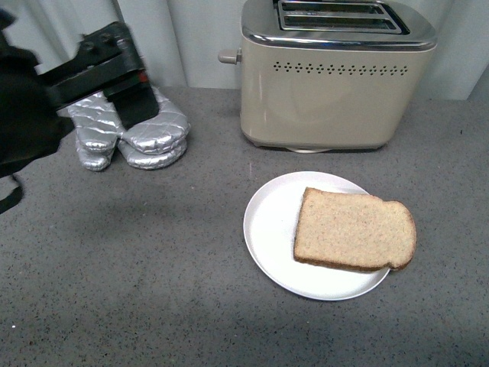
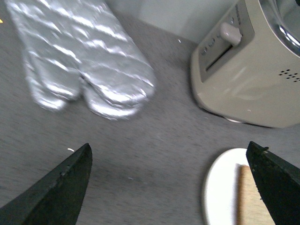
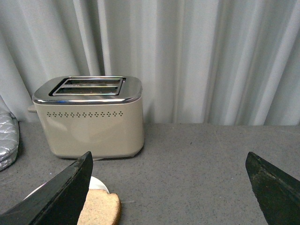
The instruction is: Put bread into toaster
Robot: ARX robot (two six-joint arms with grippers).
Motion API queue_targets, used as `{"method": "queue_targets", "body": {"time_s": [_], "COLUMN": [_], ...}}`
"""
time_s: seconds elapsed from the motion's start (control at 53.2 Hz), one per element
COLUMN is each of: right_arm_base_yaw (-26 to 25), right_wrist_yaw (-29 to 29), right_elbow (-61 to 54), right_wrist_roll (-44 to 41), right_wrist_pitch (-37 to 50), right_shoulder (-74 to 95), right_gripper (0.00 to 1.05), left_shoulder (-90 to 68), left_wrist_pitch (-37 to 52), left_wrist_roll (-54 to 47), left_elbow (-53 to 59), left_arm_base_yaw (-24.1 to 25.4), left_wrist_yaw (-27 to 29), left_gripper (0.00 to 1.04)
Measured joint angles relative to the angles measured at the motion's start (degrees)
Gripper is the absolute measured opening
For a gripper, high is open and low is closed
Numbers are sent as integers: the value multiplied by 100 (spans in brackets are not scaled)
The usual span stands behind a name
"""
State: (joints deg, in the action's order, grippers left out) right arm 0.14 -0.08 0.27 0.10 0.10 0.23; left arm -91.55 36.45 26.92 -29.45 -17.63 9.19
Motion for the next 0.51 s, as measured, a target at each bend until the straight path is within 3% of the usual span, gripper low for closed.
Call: {"method": "queue_targets", "body": {"time_s": [0.019,0.056,0.094,0.169,0.432,0.507], "right_arm_base_yaw": [0,0,0,0,0,0], "right_wrist_yaw": [0,2,-2,2,0,0], "right_elbow": [0,0,0,0,-2,-2], "right_wrist_roll": [0,0,2,0,2,0], "right_wrist_pitch": [0,0,0,0,0,0], "right_shoulder": [0,0,0,0,0,0], "right_gripper": [95,95,95,95,95,95], "left_shoulder": [7,4,26,474,2374,2826], "left_wrist_pitch": [175,1491,2579,3532,2354,2096], "left_wrist_roll": [-105,-774,-1397,-2127,-2586,-2608], "left_elbow": [101,629,1113,1606,2258,2415], "left_arm_base_yaw": [4,76,186,415,920,1025], "left_wrist_yaw": [92,514,529,400,-111,-212], "left_gripper": [96,87,78,60,6,4]}}
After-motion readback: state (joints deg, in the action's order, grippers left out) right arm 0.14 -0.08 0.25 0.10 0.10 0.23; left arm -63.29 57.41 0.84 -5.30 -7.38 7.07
